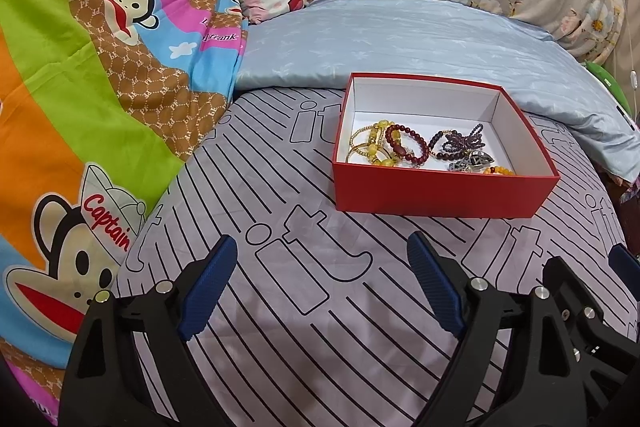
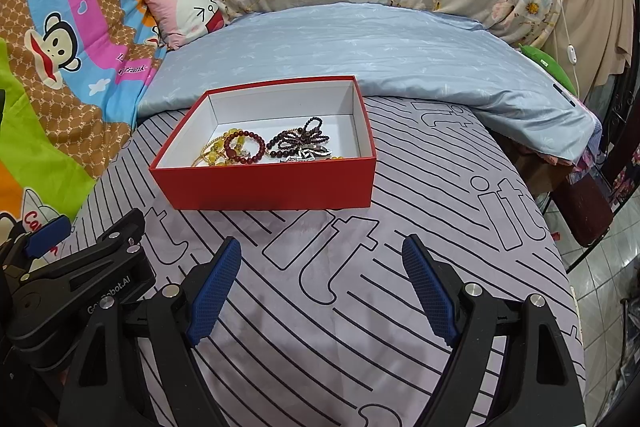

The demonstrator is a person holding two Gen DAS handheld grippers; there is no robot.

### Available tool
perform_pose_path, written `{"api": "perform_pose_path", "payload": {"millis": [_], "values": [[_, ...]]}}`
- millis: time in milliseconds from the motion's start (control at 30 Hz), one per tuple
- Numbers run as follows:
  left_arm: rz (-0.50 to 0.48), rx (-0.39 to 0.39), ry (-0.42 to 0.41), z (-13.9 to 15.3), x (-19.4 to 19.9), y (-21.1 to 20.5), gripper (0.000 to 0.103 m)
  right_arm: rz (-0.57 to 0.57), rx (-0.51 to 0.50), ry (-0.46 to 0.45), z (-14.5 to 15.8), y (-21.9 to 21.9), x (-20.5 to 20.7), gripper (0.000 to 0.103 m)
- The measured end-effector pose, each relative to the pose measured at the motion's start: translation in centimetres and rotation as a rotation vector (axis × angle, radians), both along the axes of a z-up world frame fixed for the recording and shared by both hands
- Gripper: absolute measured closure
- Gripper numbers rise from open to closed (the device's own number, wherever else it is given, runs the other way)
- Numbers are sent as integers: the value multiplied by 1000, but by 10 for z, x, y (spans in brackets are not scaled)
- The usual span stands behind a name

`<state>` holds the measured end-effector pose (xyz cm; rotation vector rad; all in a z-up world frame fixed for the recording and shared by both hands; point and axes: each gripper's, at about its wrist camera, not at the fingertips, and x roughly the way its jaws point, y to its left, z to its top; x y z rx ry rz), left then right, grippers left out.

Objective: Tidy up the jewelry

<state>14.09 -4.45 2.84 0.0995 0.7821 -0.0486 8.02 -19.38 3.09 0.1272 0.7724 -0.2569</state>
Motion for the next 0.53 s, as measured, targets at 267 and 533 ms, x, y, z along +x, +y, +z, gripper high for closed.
{"api": "perform_pose_path", "payload": {"millis": [267, 533], "values": [[-7, 3, -5, 0, -1, -1, 21, 0, 1, -1, 0, 0, 0, 23], [-10, -6, 20, -5, 2, -2, 21, -7, -21, 6, -6, 3, 0, 23]]}}
